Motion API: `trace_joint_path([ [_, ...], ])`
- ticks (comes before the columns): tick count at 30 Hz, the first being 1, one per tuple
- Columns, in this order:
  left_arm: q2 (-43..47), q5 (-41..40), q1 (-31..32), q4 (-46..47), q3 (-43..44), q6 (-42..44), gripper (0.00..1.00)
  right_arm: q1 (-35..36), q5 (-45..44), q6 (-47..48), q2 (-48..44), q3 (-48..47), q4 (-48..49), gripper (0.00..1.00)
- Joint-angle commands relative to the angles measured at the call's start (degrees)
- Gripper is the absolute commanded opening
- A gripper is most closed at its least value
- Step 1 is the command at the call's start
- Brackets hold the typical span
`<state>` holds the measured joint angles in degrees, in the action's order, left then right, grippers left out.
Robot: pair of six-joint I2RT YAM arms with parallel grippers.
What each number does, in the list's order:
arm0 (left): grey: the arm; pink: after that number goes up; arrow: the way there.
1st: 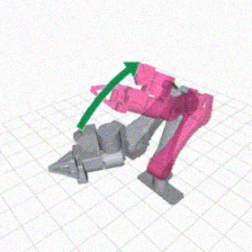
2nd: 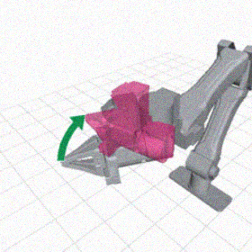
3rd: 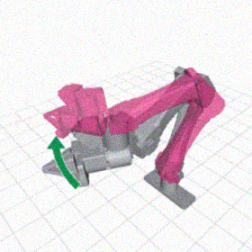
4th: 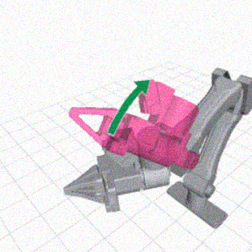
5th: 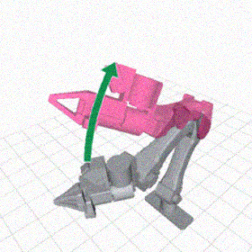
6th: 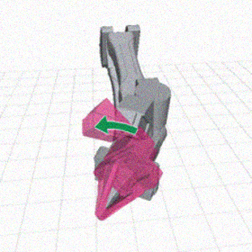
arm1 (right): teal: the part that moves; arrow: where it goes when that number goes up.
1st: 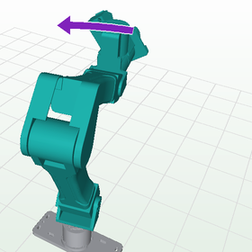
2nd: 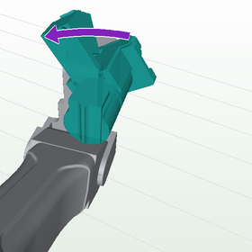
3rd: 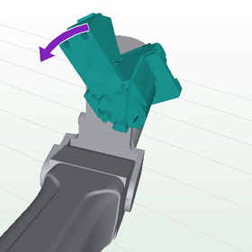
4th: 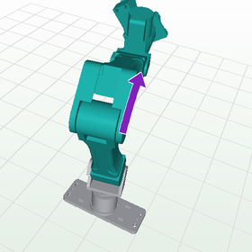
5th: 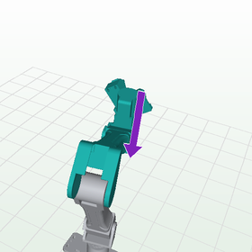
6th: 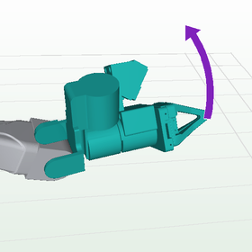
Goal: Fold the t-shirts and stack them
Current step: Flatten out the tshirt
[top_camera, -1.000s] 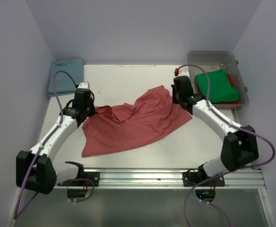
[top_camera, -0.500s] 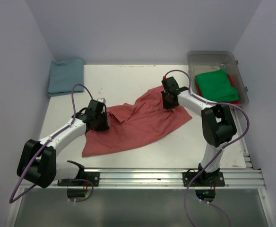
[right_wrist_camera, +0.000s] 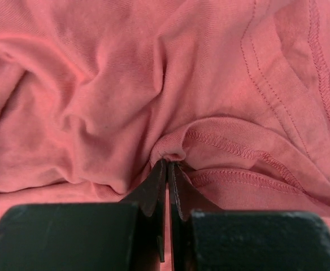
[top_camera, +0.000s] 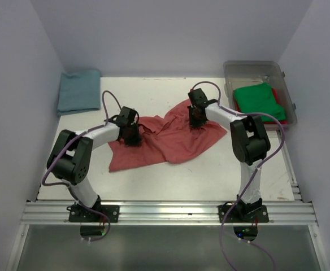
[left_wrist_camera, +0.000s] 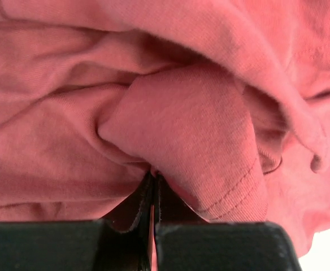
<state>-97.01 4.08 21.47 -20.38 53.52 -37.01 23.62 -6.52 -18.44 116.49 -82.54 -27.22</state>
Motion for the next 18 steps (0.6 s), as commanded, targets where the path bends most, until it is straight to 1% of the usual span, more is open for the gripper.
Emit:
trace_joint_path([
  [1, -10.0, -14.2, -1.7, 1.1, 4.6, 1.4, 0.0, -0.1, -3.7, -1.5, 4.2, -4.5, -0.1, 0.0],
  [3, -12.8, -15.7, -3.6, -0.4, 8.3, 3.0, 0.0, -0.4, -5.9, -2.6, 6.6, -6.4, -0.4, 0.0],
  [4, -15.2, -17.5, -4.3, -0.7, 12.1, 3.5, 0.0, -1.0, -8.4, -3.0, 7.4, -8.7, -0.8, 0.0],
  [6, -19.1, -19.2, -5.8, -1.9, 16.2, 5.3, 0.0, -1.7, -11.0, -4.6, 9.6, -11.0, -2.0, 0.0],
  [7, -20.3, -19.6, -6.4, -2.4, 20.4, 5.9, 0.0, -2.6, -12.0, -4.9, 10.3, -13.1, -2.0, 0.0],
  [9, -22.9, -20.0, -7.5, -3.3, 24.8, 7.4, 0.0, -3.5, -14.5, -5.5, 11.8, -16.1, -2.7, 0.0],
  [10, -25.3, -20.3, -8.5, -3.5, 29.2, 7.9, 0.0, -4.4, -15.4, -5.9, 13.7, -19.7, -3.3, 0.0],
  [12, -28.0, -20.0, -9.9, -5.0, 34.3, 9.5, 0.0, -5.4, -18.0, -5.6, 16.0, -24.0, -4.5, 0.0],
  [13, -30.5, -19.8, -10.4, -5.5, 39.3, 9.9, 0.0, -6.3, -19.0, -5.5, 18.3, -28.8, -5.0, 0.0],
  [14, -31.6, -19.1, -10.7, -5.5, 41.6, 10.5, 0.0, -6.8, -19.7, -5.4, 19.7, -31.3, -5.6, 0.0],
  [15, -33.4, -18.5, -11.4, -5.9, 45.8, 11.5, 0.0, -7.3, -19.7, -4.6, 20.8, -33.9, -6.0, 0.0],
  [16, -34.1, -18.3, -11.9, -6.3, 47.7, 11.8, 0.0, -8.0, -20.1, -4.1, 22.5, -38.0, -6.0, 0.0],
  [18, -34.7, -17.2, -12.8, -6.6, 51.0, 12.8, 0.0, -8.3, -21.7, -2.3, 23.1, -40.4, -4.0, 0.0],
])
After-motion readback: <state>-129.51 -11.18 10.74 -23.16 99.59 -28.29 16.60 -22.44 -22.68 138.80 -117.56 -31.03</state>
